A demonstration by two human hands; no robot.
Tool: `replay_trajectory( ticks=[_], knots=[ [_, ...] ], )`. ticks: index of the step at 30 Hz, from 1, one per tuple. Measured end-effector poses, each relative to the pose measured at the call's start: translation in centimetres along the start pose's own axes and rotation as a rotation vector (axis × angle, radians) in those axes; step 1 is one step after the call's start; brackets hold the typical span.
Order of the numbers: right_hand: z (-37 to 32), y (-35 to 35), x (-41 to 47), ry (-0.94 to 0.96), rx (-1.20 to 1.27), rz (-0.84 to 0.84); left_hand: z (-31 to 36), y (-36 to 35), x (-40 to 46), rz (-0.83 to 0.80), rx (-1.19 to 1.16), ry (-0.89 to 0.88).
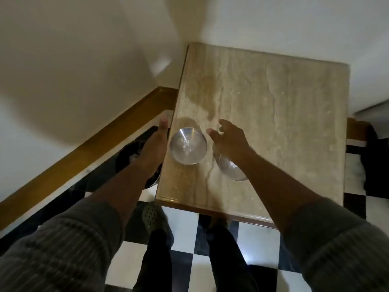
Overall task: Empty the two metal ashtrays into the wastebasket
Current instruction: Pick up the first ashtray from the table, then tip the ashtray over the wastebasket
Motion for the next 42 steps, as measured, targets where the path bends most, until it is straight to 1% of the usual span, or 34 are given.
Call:
replay_trajectory(
  ticks=[2, 3, 5, 7, 10, 14, 16, 18, 19, 22, 23, 25, 28, 31, 35, 37, 38, 39, 40, 41, 42],
  knots=[
    [-0.3, -2.2, 1.6, 0.085, -0.159, 0.011, -1.1, -0.9, 2.0, 0.049, 0.049, 0.048],
    [-0.3, -3.5, 2.2, 0.144, -0.280, 0.007, -1.8, -1.3, 3.2, 0.081, 0.083, 0.060],
    [-0.5, -5.5, 2.8, 0.241, -0.491, -0.029, -2.8, -1.8, 4.4, 0.108, 0.113, 0.041],
    [0.2, -6.8, 3.3, 0.229, -0.579, -0.076, -4.6, -2.1, 5.2, 0.066, 0.047, 0.099],
    [0.3, -7.4, 3.6, 0.170, -0.562, -0.094, -6.4, -2.5, 5.9, -0.084, -0.136, 0.232],
    [-1.6, -8.4, 2.9, 0.212, -0.499, -0.105, -7.1, -1.1, 6.1, -0.083, -0.310, 0.368],
    [-3.1, -8.9, 2.3, 0.222, -0.458, -0.106, -7.8, 1.1, 6.3, -0.093, -0.374, 0.373],
    [-5.2, -10.0, 1.5, 0.263, -0.398, -0.117, -9.4, 4.4, 6.8, -0.107, -0.433, 0.439],
    [-6.1, -10.6, 1.1, 0.274, -0.365, -0.130, -10.4, 5.5, 7.0, -0.147, -0.473, 0.494],
    [-9.4, -14.7, 0.1, 0.330, -0.300, -0.186, -12.9, 8.1, 7.5, -0.346, -0.581, 0.613],
    [-10.5, -16.4, 0.0, 0.353, -0.291, -0.191, -13.8, 9.0, 8.0, -0.382, -0.609, 0.625],
    [-11.6, -19.0, -0.1, 0.364, -0.277, -0.191, -15.1, 10.2, 9.2, -0.403, -0.638, 0.620],
    [-11.3, -22.9, 0.5, 0.289, -0.213, -0.265, -17.0, 11.6, 11.1, -0.458, -0.638, 0.600],
    [-10.2, -25.5, 1.2, 0.224, -0.167, -0.358, -18.4, 11.7, 12.9, -0.528, -0.552, 0.584],
    [-7.7, -28.9, 2.6, 0.165, -0.166, -0.466, -19.8, 11.2, 15.7, -0.591, -0.379, 0.525],
    [-6.7, -29.6, 2.9, 0.146, -0.119, -0.502, -19.8, 11.1, 16.8, -0.562, -0.268, 0.436],
    [-6.5, -29.9, 2.9, 0.191, -0.144, -0.522, -19.7, 11.0, 17.4, -0.532, -0.189, 0.355],
    [-6.3, -29.9, 2.8, 0.267, -0.212, -0.539, -19.3, 10.8, 17.9, -0.496, -0.085, 0.236],
    [-6.1, -29.4, 2.6, 0.362, -0.299, -0.541, -18.6, 10.6, 18.2, -0.438, 0.054, 0.070],
    [-6.4, -28.8, 2.3, 0.480, -0.393, -0.515, -17.9, 10.8, 18.6, -0.341, 0.213, -0.138],
    [-6.9, -28.2, 2.2, 0.613, -0.455, -0.452, -17.5, 10.9, 18.8, -0.236, 0.392, -0.348]
  ],
)
Point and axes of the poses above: each hand's wrist, its own x-axis towards the middle knuckle, its own y-axis out of the back of the hand, z = x × y, the point moved 7 cm from there along x, towards the middle knuckle, and after that the axes turned 9 degrees about z, right-handed, at the moved point
